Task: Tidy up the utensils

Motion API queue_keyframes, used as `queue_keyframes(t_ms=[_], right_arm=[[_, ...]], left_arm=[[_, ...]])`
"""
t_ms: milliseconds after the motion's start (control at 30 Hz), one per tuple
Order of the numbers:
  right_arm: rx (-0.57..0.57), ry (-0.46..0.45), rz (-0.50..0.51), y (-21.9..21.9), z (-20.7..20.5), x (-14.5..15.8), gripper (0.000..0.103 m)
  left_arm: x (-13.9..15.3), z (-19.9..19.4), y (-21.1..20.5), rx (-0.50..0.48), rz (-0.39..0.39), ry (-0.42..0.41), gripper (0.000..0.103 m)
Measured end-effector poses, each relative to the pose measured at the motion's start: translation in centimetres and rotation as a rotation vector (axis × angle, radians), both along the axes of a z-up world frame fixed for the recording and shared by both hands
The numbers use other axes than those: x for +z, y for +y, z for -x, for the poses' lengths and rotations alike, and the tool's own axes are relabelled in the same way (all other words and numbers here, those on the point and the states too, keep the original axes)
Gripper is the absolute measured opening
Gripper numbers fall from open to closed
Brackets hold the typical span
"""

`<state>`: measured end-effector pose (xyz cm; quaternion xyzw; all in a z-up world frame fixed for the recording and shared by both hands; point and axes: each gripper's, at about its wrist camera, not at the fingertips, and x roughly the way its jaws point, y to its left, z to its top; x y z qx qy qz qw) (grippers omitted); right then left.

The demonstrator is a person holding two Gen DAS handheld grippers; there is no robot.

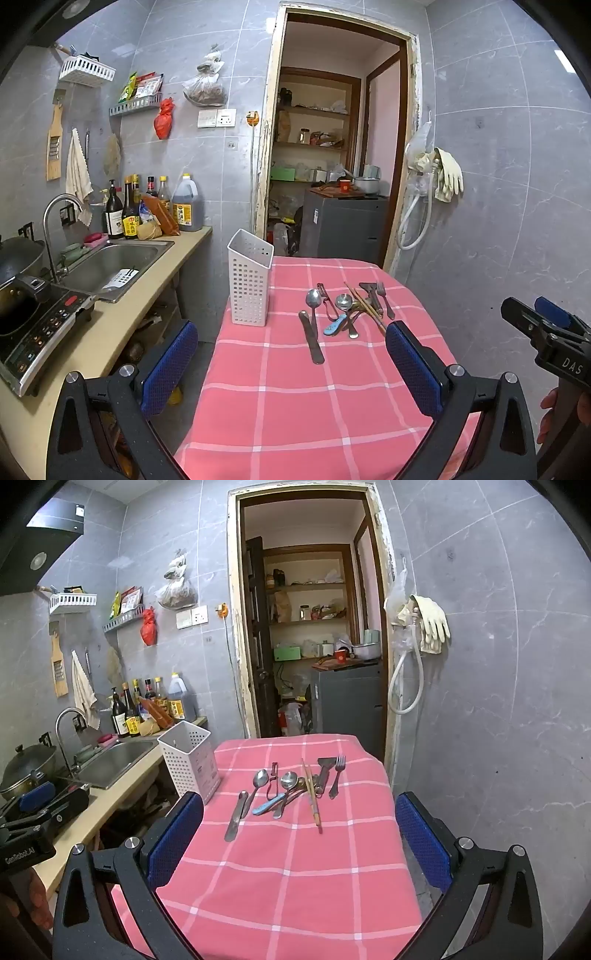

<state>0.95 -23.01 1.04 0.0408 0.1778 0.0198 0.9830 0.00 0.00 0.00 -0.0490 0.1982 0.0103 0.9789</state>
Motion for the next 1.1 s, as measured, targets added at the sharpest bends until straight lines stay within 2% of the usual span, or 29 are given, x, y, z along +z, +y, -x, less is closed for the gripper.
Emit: queue_keyframes(t_ms=[1100], right_arm=[[-0.002, 0.012, 0.015, 0.56, -0.10, -0.05, 0.102]], left_arm=[[-0.11, -0.14, -0.18, -0.005, 0.001, 0.011, 0.102]])
